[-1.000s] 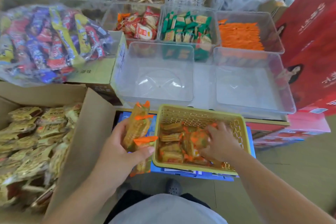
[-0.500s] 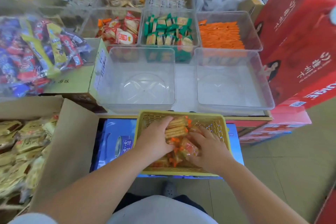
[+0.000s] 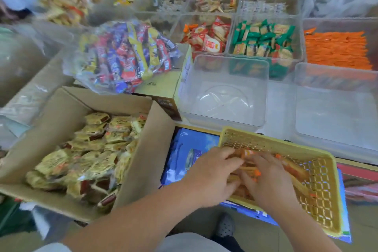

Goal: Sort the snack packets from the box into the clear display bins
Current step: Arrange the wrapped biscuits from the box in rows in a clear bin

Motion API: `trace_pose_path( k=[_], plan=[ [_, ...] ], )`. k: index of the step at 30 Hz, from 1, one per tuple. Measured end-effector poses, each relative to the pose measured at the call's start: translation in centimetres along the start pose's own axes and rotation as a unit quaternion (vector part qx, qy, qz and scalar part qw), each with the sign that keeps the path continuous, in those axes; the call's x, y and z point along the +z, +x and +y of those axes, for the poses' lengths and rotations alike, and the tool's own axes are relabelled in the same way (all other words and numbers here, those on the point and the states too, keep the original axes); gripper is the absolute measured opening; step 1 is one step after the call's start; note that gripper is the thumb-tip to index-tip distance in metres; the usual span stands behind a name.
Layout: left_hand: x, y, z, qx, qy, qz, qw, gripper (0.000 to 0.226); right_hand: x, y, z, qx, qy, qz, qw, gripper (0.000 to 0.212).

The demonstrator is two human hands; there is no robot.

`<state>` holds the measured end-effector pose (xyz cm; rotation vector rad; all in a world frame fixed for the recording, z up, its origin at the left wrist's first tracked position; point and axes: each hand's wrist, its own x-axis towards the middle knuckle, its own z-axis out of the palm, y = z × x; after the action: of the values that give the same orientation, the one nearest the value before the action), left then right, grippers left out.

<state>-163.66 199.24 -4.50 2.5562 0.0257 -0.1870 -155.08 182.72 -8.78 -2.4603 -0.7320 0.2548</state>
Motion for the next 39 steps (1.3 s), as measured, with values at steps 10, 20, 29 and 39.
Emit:
trace_pose_path(
  k=[10, 20, 29, 39],
  plan=[
    [-11.1, -17.9, -20.0, -0.234, 0.045, 0.221, 0.946, 0.052, 7.9, 2.0, -18.5, -0.084, 0.147, -0.081, 0.982, 0.038],
    [-11.6, -23.7, -32.3, -0.183, -0.003, -0.071, 0.981, 0.118, 18.8, 2.9, -33.1, 0.14, 0.27, -0.067, 0.95, 0.081],
    [-10.5, -19.3, -31.7, -0.096, 0.088, -0.12, 0.984, 0.084, 20.5, 5.6, -33.5, 0.226, 0.11, -0.058, 0.966, 0.083],
    [-16.0, -19.7, -36.3, -0.166, -0.202, -0.018, 0.965, 0.059, 21.8, 8.4, -32.8, 0.34, 0.215, -0.124, 0.907, 0.086]
  ],
)
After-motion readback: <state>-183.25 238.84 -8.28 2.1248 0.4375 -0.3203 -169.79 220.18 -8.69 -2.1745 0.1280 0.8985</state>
